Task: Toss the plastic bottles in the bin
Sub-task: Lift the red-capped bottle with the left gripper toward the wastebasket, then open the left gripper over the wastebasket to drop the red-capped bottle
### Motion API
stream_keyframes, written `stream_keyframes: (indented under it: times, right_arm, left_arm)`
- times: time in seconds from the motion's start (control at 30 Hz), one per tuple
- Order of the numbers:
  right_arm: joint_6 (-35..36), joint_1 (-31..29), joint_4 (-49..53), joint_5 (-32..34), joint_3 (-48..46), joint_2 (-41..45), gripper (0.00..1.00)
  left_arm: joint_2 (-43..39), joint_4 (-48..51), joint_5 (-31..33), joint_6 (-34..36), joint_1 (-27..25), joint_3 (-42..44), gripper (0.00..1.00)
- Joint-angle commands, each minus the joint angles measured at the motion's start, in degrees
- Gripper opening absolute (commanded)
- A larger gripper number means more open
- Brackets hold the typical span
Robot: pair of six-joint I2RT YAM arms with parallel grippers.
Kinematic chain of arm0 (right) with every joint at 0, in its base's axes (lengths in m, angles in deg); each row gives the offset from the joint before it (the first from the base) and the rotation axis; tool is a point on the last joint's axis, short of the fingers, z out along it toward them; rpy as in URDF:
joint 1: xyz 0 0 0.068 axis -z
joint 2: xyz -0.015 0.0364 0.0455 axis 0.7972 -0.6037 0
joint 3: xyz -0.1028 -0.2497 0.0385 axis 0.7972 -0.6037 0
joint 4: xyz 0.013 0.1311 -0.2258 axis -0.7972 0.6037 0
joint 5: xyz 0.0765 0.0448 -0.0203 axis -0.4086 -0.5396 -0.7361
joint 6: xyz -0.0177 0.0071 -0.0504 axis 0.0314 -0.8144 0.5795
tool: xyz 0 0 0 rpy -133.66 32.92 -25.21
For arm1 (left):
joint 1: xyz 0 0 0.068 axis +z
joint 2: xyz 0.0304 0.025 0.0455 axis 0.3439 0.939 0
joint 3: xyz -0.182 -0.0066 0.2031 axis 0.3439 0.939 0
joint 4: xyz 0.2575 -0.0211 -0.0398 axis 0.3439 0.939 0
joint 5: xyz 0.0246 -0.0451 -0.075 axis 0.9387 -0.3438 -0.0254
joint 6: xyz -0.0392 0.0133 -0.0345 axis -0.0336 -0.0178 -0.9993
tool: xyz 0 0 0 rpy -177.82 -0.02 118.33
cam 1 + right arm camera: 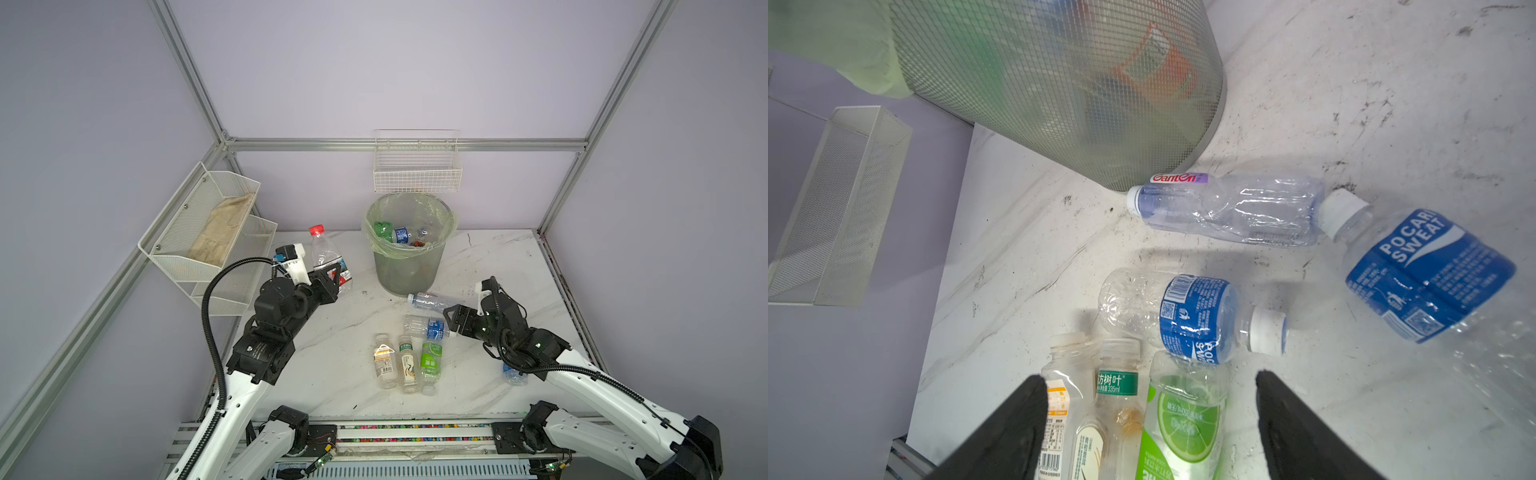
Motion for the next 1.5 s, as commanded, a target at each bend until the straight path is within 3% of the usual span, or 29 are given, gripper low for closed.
stream_keyframes:
  times: [0.0,0.1,0.2,0.57,0.97,1.13,1.27,1.37,1.43,1.47]
  right_arm:
    - [-0.95,0.06,-1.17,-0.07,0.88,0.38,0.80]
    - [-0.91,0.07,-0.77,0.40,0.53,1.28,0.80]
    - [-0.99,0.07,-0.45,0.46,0.47,1.74,0.80]
    - [-0.71,0.02,0.79,1.08,0.18,2.92,0.80]
    - [-0.69,0.05,1.18,2.01,-0.75,3.88,0.80]
    - [-0.70,0.06,0.71,1.67,-0.60,3.20,0.80]
    - [-0.48,0.07,1.55,1.90,0.50,3.13,0.80]
    - [-0.28,0.07,2.79,2.66,1.09,3.99,0.80]
    - [-0.41,0.07,3.39,2.75,1.02,4.89,0.81]
    - [-0.42,0.06,3.79,2.83,1.06,5.27,0.81]
  left_arm:
    - [-4.58,-8.55,1.72,3.45,-1.32,-6.16,0.28]
    - [-9.39,-20.50,6.94,7.41,-1.66,-2.90,0.28]
    - [-8.84,-21.87,9.10,10.95,-1.66,-5.45,0.29]
    - [2.54,-22.33,1.23,11.34,-1.69,-16.91,0.29]
    - [13.35,-26.04,-1.81,10.72,-1.72,-24.63,0.29]
    - [22.12,-26.43,-2.83,11.16,-1.94,-29.93,0.30]
    - [33.72,-19.36,-6.74,11.16,-2.95,-39.65,0.31]
    - [43.49,-11.93,-8.64,12.79,-4.77,-46.95,0.43]
    - [49.69,-3.84,-8.92,14.55,-5.79,-53.36,0.80]
    - [52.37,0.73,-9.68,15.27,-6.02,-56.71,0.94]
